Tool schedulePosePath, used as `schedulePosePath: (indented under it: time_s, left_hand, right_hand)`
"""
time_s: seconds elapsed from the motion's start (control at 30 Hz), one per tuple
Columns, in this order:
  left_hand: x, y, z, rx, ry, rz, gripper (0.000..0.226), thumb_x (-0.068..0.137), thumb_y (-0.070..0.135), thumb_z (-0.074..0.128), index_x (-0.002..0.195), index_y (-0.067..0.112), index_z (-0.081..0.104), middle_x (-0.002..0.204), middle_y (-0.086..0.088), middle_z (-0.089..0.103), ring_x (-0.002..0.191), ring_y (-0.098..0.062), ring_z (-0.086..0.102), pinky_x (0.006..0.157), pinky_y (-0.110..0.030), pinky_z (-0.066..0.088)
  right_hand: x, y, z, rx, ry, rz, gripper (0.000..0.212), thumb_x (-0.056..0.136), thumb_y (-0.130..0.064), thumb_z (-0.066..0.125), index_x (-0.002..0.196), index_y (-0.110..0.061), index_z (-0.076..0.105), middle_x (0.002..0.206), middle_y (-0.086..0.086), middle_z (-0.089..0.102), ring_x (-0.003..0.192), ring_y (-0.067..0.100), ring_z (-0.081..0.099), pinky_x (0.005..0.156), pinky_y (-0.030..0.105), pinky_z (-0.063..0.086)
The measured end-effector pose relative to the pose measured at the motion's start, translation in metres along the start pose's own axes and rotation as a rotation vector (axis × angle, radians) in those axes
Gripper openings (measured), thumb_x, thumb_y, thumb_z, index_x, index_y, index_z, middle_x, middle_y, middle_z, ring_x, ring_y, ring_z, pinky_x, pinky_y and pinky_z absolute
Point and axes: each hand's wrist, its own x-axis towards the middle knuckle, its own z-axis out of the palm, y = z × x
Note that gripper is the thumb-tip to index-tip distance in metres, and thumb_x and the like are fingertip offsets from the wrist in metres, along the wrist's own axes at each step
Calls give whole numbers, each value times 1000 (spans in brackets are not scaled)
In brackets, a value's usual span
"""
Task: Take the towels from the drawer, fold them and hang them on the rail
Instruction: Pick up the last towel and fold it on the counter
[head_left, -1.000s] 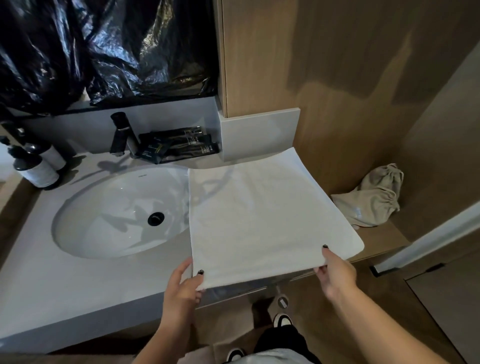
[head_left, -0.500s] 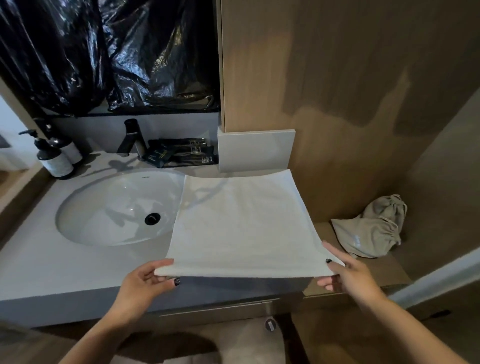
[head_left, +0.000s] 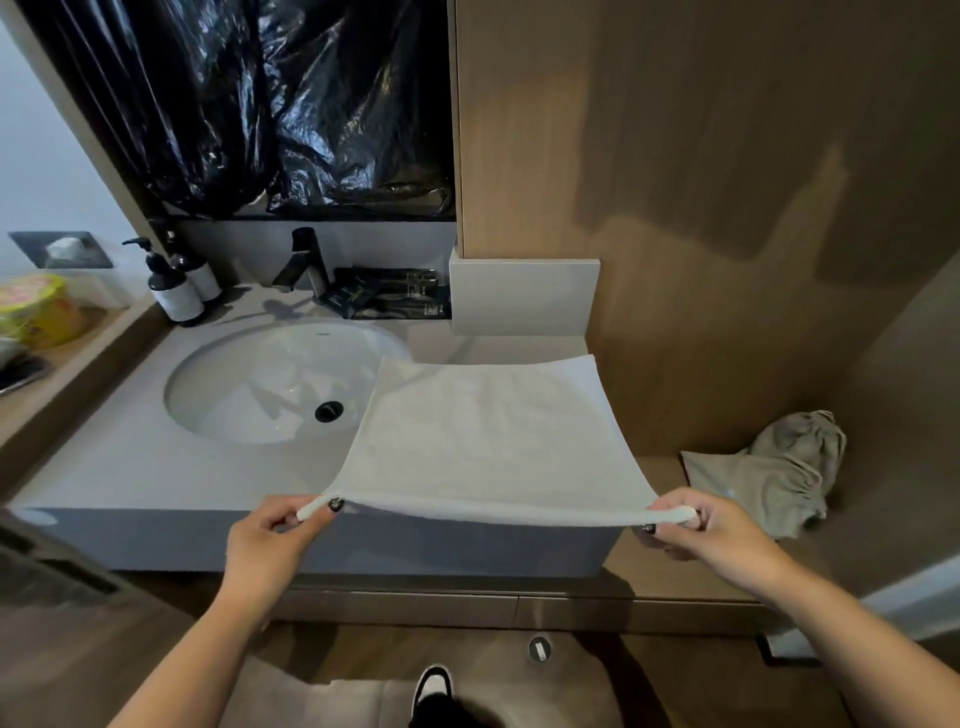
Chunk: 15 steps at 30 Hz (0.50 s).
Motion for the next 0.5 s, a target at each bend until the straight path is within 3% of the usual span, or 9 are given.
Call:
schedulePosePath:
  time_s: [0.13, 0.2, 0.33, 0.5]
  left_hand:
    - [10, 15, 4, -27, -4, 30, 14, 76, 24, 83, 88, 22, 78, 101, 11, 70, 95, -3, 64, 79, -17, 43]
    - [21, 27, 6, -54, -51, 45, 13, 79, 25, 80, 92, 24, 78, 99, 14, 74, 93, 1, 66, 79, -17, 44]
    - [61, 49, 18, -55, -94, 98, 3, 84, 27, 75, 84, 25, 77, 80, 8, 76, 70, 1, 68, 61, -14, 51]
    - [125, 65, 40, -98, -153, 135, 9, 88, 22, 72, 81, 18, 76, 71, 7, 74, 59, 0, 65, 53, -10, 48]
  right_hand:
    - [18, -1, -9, 42, 45, -13, 11, 96, -13, 59, 99, -7, 67, 83, 11, 76, 80, 25, 74, 70, 31, 55]
    - [27, -9, -12, 27, 85, -50, 13, 95, -14, 60, 87, -14, 71, 76, 12, 74, 72, 22, 71, 69, 31, 57]
    - [56, -31, -17, -136, 259, -121, 20, 90, -19, 67, 70, -21, 70, 65, 0, 66, 60, 9, 59, 57, 27, 44]
    - [108, -64, -28, -273, 407, -117, 14, 87, -25, 72, 72, -23, 72, 83, 2, 63, 81, 18, 58, 67, 36, 44]
